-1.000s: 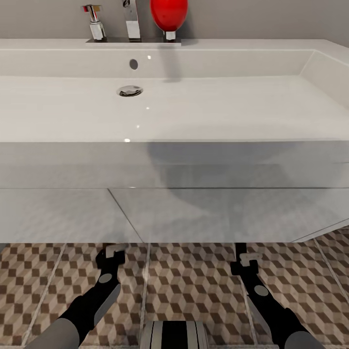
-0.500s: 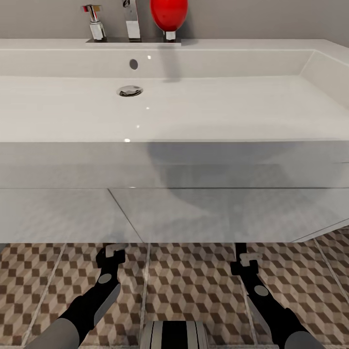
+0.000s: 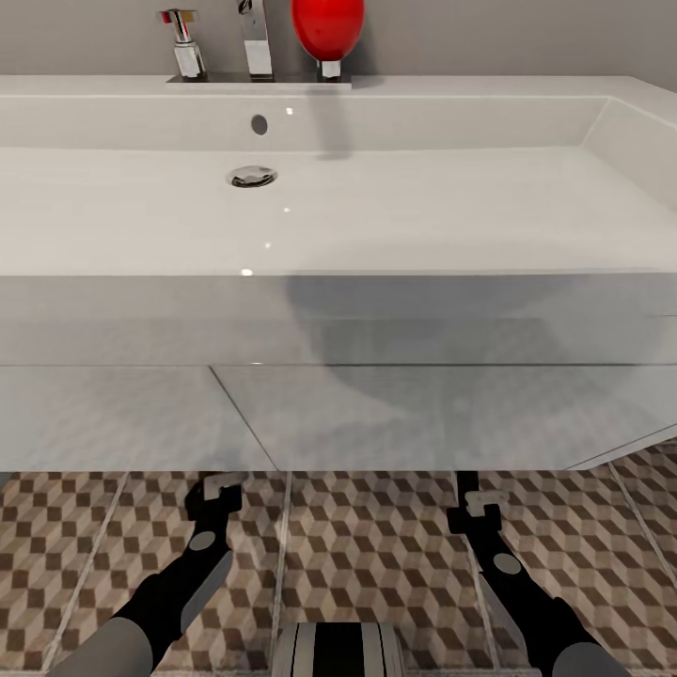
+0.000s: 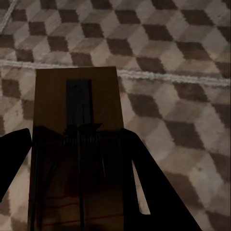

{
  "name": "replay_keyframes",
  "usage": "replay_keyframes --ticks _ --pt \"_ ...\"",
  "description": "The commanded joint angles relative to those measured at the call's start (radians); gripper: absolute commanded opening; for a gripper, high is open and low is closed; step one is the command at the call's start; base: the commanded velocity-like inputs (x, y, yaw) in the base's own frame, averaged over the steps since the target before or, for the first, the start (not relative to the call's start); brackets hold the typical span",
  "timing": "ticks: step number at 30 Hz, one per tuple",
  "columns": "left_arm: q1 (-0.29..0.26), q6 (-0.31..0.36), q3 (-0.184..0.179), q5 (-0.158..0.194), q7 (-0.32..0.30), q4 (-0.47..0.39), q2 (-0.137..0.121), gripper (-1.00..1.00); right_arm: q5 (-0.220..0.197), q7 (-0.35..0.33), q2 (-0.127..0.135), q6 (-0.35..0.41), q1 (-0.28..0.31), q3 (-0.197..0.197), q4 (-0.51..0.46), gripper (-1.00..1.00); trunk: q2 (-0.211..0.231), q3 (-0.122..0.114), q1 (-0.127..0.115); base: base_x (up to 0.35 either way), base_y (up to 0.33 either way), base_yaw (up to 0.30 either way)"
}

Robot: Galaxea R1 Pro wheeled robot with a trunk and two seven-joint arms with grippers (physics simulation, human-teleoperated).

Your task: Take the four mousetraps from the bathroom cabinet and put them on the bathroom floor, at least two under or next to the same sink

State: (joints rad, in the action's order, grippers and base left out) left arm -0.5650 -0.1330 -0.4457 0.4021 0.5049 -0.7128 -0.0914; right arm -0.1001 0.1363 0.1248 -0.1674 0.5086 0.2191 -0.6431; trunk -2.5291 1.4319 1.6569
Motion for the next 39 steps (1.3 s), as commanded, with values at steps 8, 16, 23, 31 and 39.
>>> replay_keyframes --ticks 8,16,23,31,39 --pt "-0.001 -0.005 -0.009 0.009 0.006 0.001 0.001 -1.0 -0.007 0.008 0.002 -0.004 0.001 0.006 -0.009 -1.0 0.0 0.001 0.0 0.0 0.0 0.0" --pt "-0.001 -0.005 -0.012 0.009 0.007 0.001 0.002 -1.0 -0.008 0.008 0.003 0.0 0.001 0.005 -0.047 -1.0 0.0 0.001 0.0 0.0 0.0 0.0" --pt "-0.001 -0.005 -0.01 0.009 0.006 0.001 0.002 -1.0 -0.01 0.008 0.003 0.0 0.001 0.006 -0.047 -1.0 -0.001 0.012 0.001 0.0 0.0 0.0" --pt "-0.001 -0.005 -0.012 0.009 0.007 0.001 0.002 -1.0 -0.012 0.008 0.003 -0.001 0.001 0.006 -0.046 -1.0 -0.001 0.012 0.001 0.0 0.0 0.0" --pt "-0.001 -0.005 -0.014 0.009 0.007 0.001 0.003 -1.0 -0.013 0.008 0.003 -0.001 0.001 0.006 -0.045 -1.0 -0.001 0.012 0.001 0.0 0.0 0.0"
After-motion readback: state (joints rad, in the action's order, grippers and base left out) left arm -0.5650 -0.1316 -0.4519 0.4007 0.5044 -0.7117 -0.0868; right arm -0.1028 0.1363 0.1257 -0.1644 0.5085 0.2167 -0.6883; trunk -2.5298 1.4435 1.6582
